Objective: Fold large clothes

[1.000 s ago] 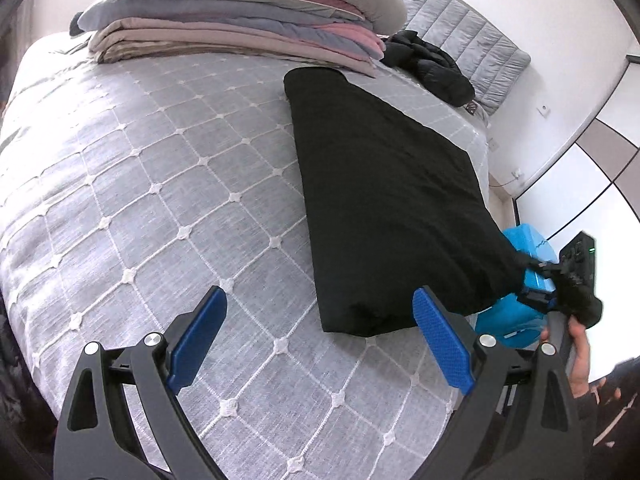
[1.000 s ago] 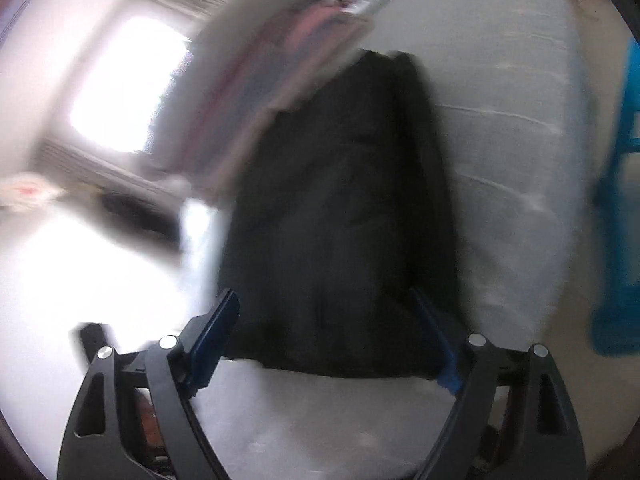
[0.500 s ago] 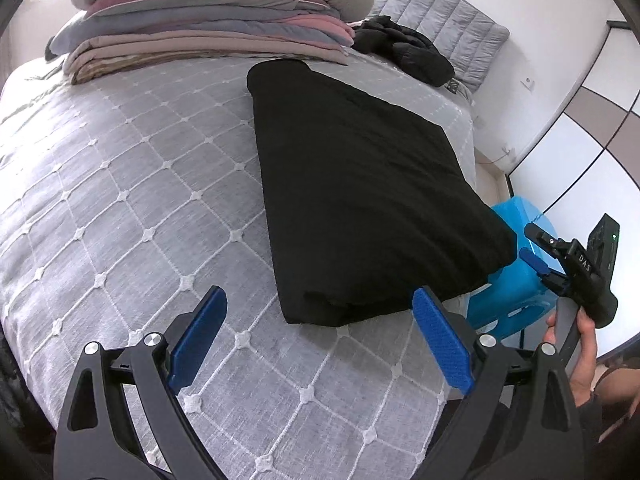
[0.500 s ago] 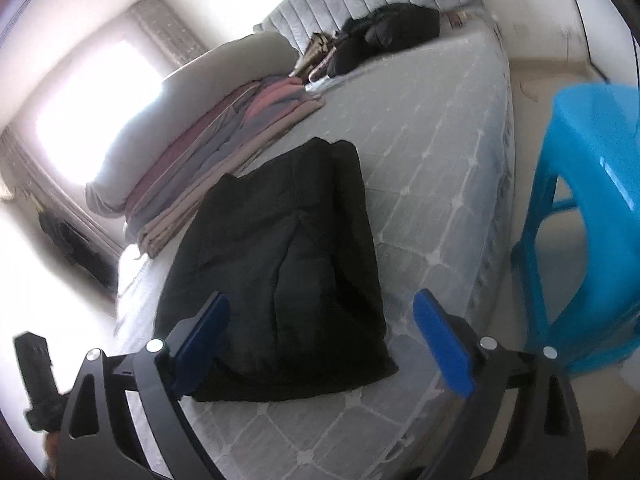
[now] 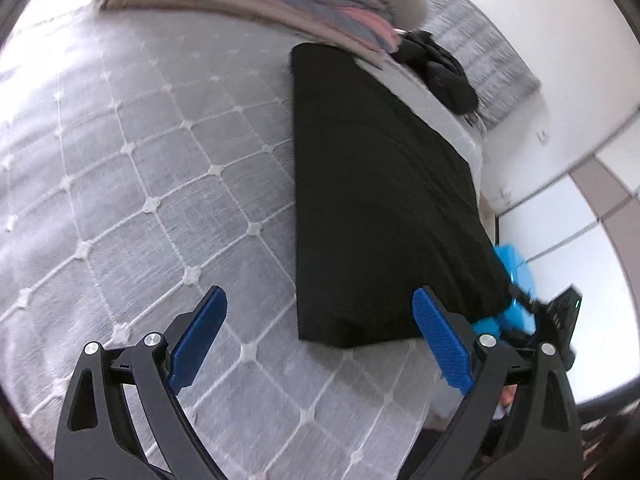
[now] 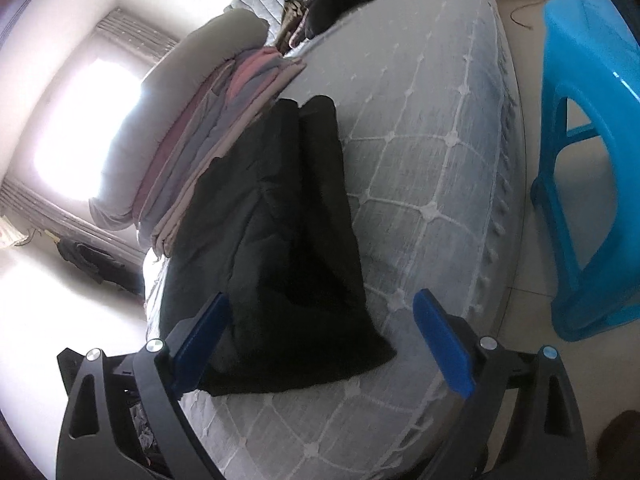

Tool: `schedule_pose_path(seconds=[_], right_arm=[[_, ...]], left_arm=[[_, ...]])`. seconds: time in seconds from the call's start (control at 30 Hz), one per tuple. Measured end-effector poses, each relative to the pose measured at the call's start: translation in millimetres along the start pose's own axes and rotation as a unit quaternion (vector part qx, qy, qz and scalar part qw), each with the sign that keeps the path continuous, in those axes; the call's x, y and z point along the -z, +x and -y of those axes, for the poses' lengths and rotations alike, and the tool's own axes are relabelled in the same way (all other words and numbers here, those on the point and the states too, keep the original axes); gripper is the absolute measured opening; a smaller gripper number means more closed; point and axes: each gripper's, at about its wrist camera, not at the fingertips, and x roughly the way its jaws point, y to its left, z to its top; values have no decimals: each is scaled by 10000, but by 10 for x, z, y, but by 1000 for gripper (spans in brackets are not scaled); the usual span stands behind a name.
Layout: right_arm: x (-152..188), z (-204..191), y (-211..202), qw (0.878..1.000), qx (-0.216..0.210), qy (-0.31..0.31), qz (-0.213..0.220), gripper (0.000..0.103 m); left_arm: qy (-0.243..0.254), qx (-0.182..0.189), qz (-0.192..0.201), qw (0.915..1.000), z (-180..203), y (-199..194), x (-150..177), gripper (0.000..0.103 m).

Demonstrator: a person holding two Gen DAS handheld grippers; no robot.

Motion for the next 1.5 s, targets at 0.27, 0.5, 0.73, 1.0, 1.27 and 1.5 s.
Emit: schedule_pose_path(seconds=[0.27,0.5,0.73,1.0,1.27,1.5], right_arm=[[-217,123,287,9970,-540,457,-310,92],[-503,66,579,9944,-670,469,-667,92],[-811,3,952,9917,-651,352,-1055,93],[-942,84,1314,9856,-831,394,-1422,97],[-875,-120,1548,9728,-1107,171,-2026,97],[-755,-317,1552,9644,-1534,196,-2146,98]], left_arm=[[-839,342,-263,9955,-318,553,-307,90],[-765,636,-350,9944,-317,819,-607,91],[-790,1103,-595,9890,-367,1165,-966,95],[-797,1846,-910,9753,-303,1533,-1151,95],[-551,1968,-1330,9698,-30,1934,-1254,96],[496,895,-772,9917,402,1664,-1301,55]])
